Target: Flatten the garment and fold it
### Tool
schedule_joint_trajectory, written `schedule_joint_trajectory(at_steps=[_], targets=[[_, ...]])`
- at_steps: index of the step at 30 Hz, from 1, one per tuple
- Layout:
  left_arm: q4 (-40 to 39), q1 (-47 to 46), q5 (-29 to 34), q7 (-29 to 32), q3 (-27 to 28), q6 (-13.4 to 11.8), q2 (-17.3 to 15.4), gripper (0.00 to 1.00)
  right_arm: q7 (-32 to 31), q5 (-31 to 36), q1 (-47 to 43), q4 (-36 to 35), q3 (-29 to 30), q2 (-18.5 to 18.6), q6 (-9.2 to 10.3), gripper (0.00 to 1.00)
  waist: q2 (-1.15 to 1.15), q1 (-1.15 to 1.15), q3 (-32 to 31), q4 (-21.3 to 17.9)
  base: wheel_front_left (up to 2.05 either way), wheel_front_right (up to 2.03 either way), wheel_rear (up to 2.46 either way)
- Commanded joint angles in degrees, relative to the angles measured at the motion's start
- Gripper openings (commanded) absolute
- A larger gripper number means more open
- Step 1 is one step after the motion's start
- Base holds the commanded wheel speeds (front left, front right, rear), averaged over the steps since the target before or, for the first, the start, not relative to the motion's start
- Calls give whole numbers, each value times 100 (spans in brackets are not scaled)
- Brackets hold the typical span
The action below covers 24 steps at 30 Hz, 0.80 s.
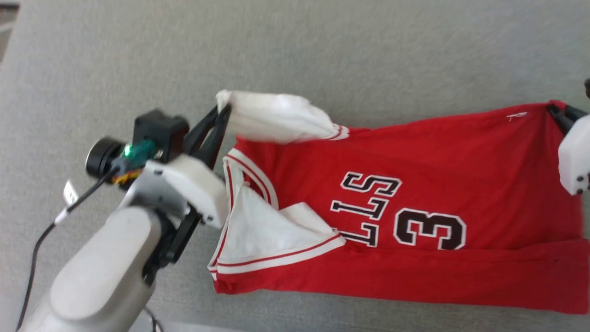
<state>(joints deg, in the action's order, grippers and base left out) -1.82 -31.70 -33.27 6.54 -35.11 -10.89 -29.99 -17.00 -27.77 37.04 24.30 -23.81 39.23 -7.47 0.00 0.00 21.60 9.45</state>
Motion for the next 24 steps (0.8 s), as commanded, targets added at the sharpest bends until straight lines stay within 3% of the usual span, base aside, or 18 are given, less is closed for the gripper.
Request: schedule_joint_trajectory(at_steps=[1, 10, 19, 24], targets=[[-85, 189, -63, -17, 60, -104, -82, 0, 138, 22, -167, -35, 129, -32, -2, 0, 0, 0, -578, -258, 0, 0, 0], [-748, 1384, -372, 338, 34, -394, -612, 0, 558, 211, -1571, -661, 1165, -377, -2, 0, 0, 0, -1181, -328, 0, 0, 0], [-861, 2328, -703, 575, -234, -385, -852, 0, 296, 402, -2958, -1370, 1754, -764, -2, 0, 0, 0, -1290, -367, 0, 0, 0], [-532, 2558, -843, 613, -379, -281, -816, 0, -11, 474, -3455, -1566, 1695, -767, -2, 0, 0, 0, -1245, -387, 0, 0, 0]])
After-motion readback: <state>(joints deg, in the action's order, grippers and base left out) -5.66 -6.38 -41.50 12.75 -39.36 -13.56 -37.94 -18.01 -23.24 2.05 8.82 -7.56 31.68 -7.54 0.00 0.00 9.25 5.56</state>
